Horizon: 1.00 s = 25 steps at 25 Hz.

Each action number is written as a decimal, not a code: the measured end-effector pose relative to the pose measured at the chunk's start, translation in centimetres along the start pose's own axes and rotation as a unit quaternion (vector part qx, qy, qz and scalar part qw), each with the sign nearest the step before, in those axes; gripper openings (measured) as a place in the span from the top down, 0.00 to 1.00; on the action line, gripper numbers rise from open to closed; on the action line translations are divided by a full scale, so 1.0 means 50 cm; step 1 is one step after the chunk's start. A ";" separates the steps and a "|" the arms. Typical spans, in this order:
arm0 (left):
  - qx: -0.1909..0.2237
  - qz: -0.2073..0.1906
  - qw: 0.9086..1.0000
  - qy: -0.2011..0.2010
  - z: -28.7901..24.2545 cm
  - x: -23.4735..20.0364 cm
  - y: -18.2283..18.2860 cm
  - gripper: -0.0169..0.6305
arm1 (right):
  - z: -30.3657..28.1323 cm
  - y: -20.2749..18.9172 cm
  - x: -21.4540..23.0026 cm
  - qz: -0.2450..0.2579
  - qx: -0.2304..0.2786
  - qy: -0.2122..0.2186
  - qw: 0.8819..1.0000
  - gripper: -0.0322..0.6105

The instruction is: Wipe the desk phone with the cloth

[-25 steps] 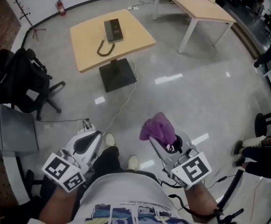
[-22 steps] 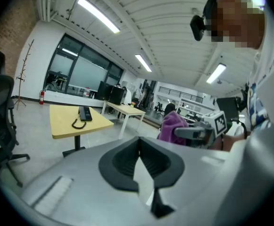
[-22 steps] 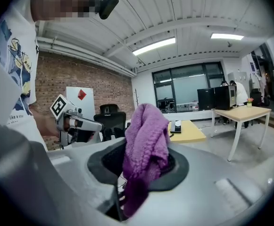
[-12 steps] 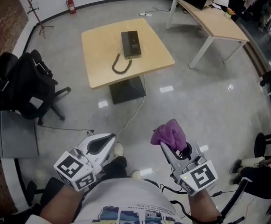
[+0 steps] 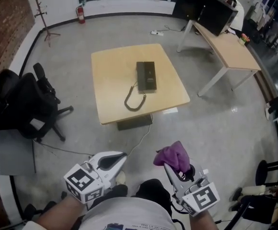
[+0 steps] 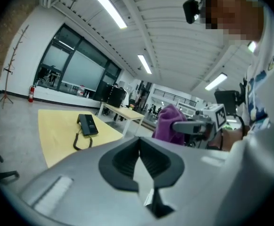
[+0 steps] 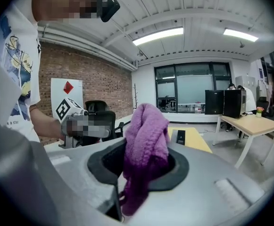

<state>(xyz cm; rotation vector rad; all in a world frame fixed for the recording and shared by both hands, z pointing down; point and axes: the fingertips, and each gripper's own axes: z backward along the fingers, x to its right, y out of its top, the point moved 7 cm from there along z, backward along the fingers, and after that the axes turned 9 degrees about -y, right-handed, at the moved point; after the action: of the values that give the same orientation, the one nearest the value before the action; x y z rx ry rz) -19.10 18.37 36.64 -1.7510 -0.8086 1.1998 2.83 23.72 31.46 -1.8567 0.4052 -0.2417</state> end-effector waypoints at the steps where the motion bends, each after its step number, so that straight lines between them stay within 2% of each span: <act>1: 0.004 0.004 1.000 0.003 -0.007 -0.011 0.003 0.96 | -0.012 0.001 0.009 0.001 -0.002 0.002 1.000 0.78; 5: -0.004 0.016 1.000 0.011 -0.048 -0.056 0.009 0.96 | -0.063 -0.001 0.061 0.002 -0.011 0.015 1.000 0.78; 8: -0.010 0.022 0.999 0.035 -0.086 -0.091 0.022 0.96 | -0.109 0.000 0.108 0.007 -0.011 0.035 0.999 0.78; 15: -0.023 0.011 0.997 0.079 -0.188 -0.152 0.069 0.96 | -0.202 0.024 0.235 0.026 -0.022 0.082 0.996 0.78; 18: -0.005 0.051 0.994 0.097 -0.213 -0.186 0.072 0.95 | -0.230 0.026 0.274 0.027 -0.016 0.105 0.994 0.78; 21: -0.003 0.080 0.991 0.109 -0.235 -0.222 0.068 0.91 | -0.258 0.022 0.309 0.025 -0.033 0.105 0.994 0.78; 25: 0.002 0.109 0.989 0.097 -0.263 -0.294 0.071 0.88 | -0.300 0.018 0.330 0.022 -0.033 0.114 0.993 0.78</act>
<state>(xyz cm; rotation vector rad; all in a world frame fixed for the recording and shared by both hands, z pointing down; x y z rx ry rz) -11.44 0.55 41.76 -1.9565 -0.5092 1.1459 12.43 3.83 34.79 -1.8895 0.6178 -0.4158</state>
